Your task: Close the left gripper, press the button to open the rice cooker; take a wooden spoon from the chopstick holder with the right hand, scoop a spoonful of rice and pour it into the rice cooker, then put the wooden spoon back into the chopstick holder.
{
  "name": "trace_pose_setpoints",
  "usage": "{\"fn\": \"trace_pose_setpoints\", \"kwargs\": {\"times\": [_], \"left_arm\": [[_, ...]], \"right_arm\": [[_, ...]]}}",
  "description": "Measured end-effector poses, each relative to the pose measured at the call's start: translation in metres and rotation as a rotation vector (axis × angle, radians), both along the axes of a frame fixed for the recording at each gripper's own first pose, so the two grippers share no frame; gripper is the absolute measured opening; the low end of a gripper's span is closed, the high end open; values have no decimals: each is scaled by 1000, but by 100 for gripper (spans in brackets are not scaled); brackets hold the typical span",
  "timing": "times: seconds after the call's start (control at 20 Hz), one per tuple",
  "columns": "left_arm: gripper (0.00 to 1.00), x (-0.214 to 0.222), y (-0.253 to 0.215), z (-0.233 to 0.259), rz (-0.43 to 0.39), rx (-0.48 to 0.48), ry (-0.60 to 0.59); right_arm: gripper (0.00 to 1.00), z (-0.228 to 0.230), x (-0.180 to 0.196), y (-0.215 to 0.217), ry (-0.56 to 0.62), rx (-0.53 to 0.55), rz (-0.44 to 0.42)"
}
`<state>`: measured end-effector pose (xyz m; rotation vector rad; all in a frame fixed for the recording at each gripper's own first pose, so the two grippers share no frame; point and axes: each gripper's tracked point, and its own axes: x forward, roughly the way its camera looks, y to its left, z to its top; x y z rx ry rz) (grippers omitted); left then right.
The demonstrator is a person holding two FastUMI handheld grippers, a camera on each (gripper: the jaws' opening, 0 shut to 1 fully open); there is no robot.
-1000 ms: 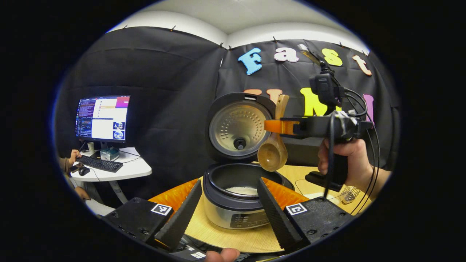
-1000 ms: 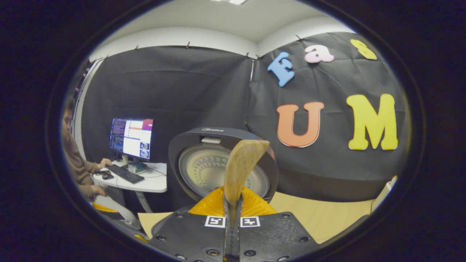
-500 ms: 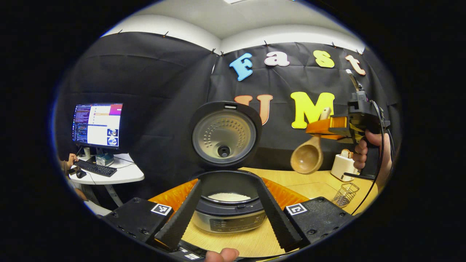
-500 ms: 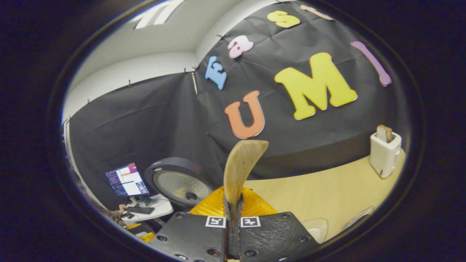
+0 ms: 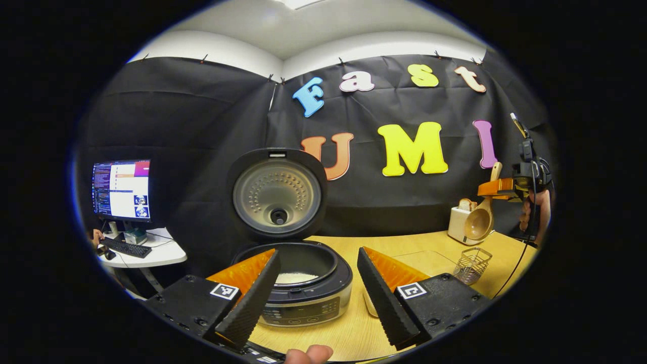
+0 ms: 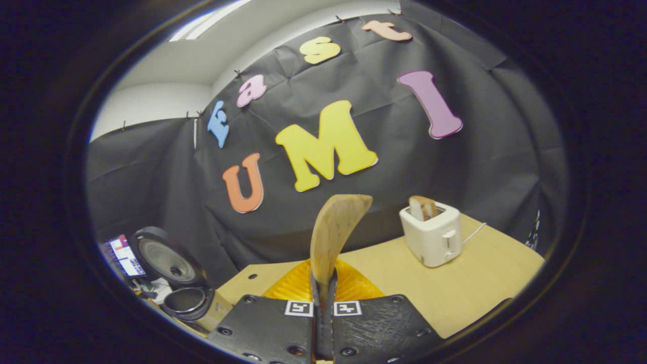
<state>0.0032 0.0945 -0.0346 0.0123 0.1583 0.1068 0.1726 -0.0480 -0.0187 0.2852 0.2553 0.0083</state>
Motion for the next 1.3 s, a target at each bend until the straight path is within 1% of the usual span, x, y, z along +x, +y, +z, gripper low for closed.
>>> {"fn": "trace_pose_setpoints", "kwargs": {"times": [0.15,0.3,0.5,0.55,0.7,0.85,1.05,1.15,1.2,1.25,1.3], "left_arm": [[98,0,-4,1,-9,8,-1],[98,-2,-5,1,-21,-14,-1],[98,-5,2,4,-9,-13,-6],[98,-5,3,4,-6,-16,-7],[98,-5,7,5,-4,-28,-9],[98,-7,10,6,4,-33,-9],[98,-7,10,7,-1,-35,-8],[98,-7,10,6,0,-30,-3],[98,-8,10,7,1,-29,-3],[98,-8,11,7,1,-29,-4],[98,-8,10,8,0,-29,-5]], "right_arm": [[0,-19,-3,-15,7,-56,-39],[0,-43,-4,-15,17,-110,-44],[0,-70,-2,-11,7,-205,-53],[0,-76,-2,-10,11,-209,-53],[0,-96,-1,-7,31,-172,-59],[0,-113,-1,-8,55,-173,-66],[0,-127,-2,-6,77,-158,-69],[1,-136,-2,-7,97,-147,-73],[3,-139,-2,-8,104,-141,-76],[4,-141,-2,-9,109,-133,-74],[5,-136,-3,-5,94,-118,-57]]}}
